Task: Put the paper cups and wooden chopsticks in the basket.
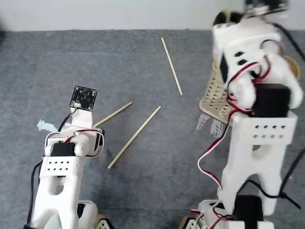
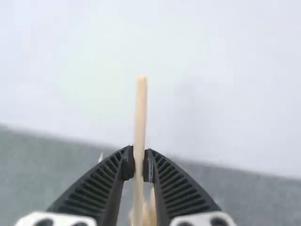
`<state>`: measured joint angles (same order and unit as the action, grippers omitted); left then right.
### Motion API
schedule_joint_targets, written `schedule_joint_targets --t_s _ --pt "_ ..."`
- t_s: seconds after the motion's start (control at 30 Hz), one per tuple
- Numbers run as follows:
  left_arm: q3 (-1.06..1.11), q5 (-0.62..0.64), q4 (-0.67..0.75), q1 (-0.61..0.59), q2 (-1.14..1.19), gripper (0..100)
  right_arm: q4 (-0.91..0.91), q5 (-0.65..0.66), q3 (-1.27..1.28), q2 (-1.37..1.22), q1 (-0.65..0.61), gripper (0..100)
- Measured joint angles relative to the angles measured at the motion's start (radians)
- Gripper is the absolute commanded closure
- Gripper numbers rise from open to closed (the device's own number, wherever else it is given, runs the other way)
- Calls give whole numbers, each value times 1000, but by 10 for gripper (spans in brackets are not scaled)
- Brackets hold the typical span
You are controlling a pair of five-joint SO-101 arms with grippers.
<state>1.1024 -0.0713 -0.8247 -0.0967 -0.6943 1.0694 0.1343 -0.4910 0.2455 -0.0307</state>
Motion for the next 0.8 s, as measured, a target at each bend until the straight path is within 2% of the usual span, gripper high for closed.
schedule_joint_targets --t_s 0.2,0.5,0.67,0.8 --pt "0 0 0 0 0 837 -196 -8 97 0 55 991" --pt "0 0 0 0 0 837 -500 -8 471 0 100 983" --pt "0 0 0 0 0 837 -523 -8 503 5 109 835" --pt "0 0 0 0 0 837 -480 -8 500 54 97 851"
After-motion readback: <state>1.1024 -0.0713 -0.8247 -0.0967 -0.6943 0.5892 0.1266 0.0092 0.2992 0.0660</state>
